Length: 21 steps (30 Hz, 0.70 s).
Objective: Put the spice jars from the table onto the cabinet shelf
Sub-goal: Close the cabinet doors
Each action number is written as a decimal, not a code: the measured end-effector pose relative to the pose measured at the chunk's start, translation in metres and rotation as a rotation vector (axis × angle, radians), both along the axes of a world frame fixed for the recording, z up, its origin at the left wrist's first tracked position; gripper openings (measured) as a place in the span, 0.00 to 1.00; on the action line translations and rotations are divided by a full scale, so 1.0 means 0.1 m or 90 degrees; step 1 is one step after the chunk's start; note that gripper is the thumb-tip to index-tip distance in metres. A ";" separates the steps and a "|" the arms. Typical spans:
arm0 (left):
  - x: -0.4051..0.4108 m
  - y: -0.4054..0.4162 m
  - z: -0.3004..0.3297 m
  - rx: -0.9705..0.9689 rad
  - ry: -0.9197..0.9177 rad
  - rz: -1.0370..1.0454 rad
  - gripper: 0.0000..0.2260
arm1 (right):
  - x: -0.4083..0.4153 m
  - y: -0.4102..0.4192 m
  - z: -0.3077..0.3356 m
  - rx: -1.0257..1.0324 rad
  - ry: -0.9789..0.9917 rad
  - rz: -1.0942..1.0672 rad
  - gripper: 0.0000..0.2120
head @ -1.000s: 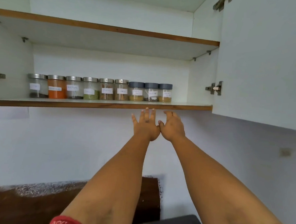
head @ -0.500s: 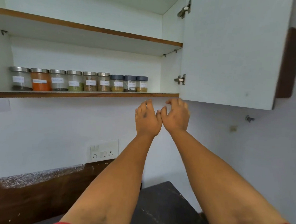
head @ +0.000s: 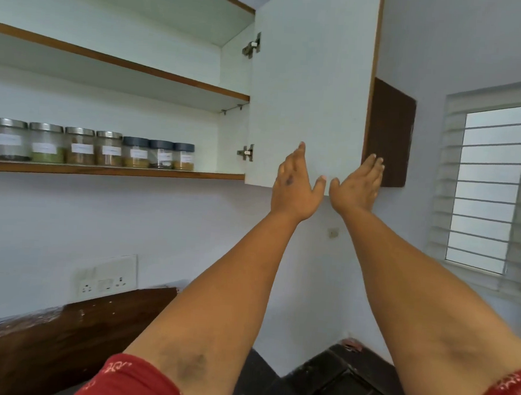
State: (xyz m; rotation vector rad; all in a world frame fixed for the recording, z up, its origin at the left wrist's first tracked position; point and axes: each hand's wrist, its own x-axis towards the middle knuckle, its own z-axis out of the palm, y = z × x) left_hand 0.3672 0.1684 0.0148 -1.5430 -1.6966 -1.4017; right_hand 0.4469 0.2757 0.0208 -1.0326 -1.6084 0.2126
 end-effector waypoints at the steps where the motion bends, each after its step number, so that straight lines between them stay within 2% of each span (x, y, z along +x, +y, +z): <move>1: 0.07 0.07 0.01 -0.019 0.003 -0.002 0.34 | 0.05 0.06 0.00 -0.035 -0.017 0.042 0.43; 4: 0.29 0.30 0.01 -0.075 -0.011 -0.009 0.33 | 0.15 0.19 0.02 -0.120 -0.035 0.169 0.38; 7: 0.43 0.48 -0.02 -0.106 -0.056 -0.012 0.31 | 0.16 0.29 0.04 -0.088 0.003 0.174 0.29; 12: 0.55 0.61 -0.06 -0.130 -0.137 -0.016 0.30 | 0.16 0.45 0.03 -0.068 0.083 0.153 0.20; 16: 0.52 0.61 -0.09 -0.104 -0.169 -0.016 0.27 | 0.15 0.44 0.02 -0.036 0.168 0.147 0.17; 21: 0.43 0.45 -0.12 0.014 -0.200 -0.026 0.21 | -0.01 0.21 -0.06 0.038 0.237 0.252 0.09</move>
